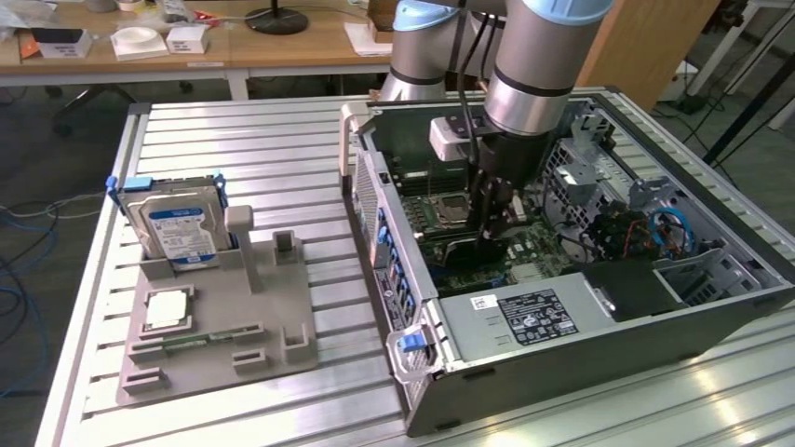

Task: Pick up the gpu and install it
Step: 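Insert the gpu into the slot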

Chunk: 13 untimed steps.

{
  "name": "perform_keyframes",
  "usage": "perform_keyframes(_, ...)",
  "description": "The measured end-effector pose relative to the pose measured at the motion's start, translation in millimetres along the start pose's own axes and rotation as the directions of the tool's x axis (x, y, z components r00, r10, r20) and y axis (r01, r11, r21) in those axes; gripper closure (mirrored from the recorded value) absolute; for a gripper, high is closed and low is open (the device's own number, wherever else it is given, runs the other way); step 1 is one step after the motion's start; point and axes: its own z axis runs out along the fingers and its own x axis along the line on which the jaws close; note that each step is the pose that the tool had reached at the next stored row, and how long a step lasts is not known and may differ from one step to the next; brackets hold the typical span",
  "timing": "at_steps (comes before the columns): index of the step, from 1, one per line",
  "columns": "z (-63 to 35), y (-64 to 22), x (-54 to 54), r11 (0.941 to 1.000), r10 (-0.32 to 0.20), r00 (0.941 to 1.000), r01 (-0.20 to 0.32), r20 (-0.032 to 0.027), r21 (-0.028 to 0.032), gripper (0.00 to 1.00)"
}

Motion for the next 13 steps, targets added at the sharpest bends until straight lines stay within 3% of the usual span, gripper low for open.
perform_keyframes(2, 0.0, 0.0, 0.0, 1.0000, 0.000, 1.0000, 0.000, 0.0000, 0.0001, 0.68)
perform_keyframes(3, 0.0, 0.0, 0.0, 1.0000, 0.000, 1.0000, 0.000, 0.0000, 0.0000, 0.68)
perform_keyframes(7, 0.0, 0.0, 0.0, 1.0000, 0.000, 1.0000, 0.000, 0.0000, 0.0000, 0.86)
perform_keyframes(13, 0.0, 0.0, 0.0, 1.0000, 0.000, 1.0000, 0.000, 0.0000, 0.0000, 0.89)
